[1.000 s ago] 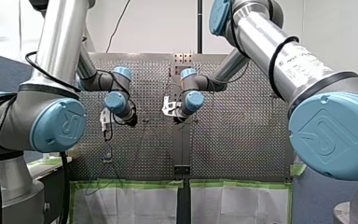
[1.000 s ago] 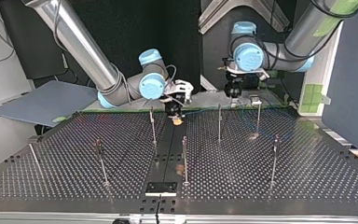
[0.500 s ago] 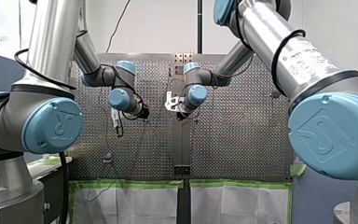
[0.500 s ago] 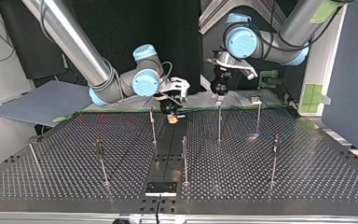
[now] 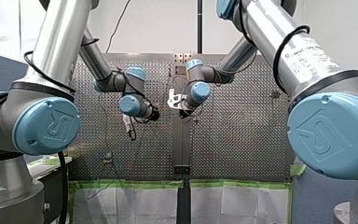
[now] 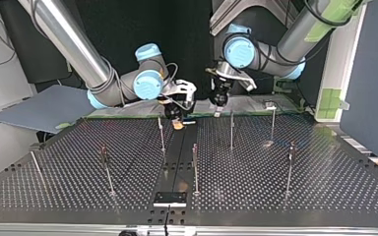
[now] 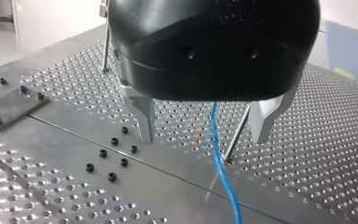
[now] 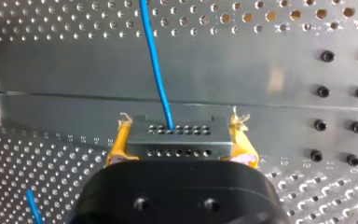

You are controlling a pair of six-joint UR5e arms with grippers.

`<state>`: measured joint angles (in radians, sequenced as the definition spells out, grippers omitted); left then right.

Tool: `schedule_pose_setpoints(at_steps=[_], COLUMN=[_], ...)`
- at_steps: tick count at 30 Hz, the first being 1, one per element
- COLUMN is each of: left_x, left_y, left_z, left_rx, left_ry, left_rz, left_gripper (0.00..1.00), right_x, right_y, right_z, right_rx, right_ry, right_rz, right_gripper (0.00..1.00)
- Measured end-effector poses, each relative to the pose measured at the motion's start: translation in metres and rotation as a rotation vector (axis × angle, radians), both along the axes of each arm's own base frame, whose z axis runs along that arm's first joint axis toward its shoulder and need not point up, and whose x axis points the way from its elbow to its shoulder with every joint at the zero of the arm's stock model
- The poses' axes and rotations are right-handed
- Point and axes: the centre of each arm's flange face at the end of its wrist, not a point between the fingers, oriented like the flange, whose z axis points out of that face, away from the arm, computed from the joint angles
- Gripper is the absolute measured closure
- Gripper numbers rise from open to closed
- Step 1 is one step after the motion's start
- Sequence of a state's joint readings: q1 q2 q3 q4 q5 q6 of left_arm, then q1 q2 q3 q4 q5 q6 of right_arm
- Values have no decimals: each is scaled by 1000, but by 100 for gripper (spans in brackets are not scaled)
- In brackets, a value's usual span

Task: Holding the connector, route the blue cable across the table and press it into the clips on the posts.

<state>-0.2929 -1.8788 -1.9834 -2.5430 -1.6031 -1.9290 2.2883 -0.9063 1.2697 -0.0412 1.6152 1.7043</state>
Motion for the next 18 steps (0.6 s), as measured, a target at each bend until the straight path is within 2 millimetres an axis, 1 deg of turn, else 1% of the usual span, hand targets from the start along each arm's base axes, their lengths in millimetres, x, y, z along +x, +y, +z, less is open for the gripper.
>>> schedule_pose_setpoints(at_steps=[4, 12, 18], left_x=[7, 33, 50], left_y=[-7, -14, -18], left_z=[-6, -14, -4], left_rx=[-8, -26, -50], left_ry=[11, 0, -29], left_rz=[-4, 36, 40], left_gripper=[1, 1, 1], right_x=[-1, -1, 0], right_y=[0, -1, 0], right_z=[1, 0, 0], right_rx=[0, 1, 3], right_ry=[-1, -2, -6], right_rz=[0, 9, 18], right_gripper=[100, 100, 100])
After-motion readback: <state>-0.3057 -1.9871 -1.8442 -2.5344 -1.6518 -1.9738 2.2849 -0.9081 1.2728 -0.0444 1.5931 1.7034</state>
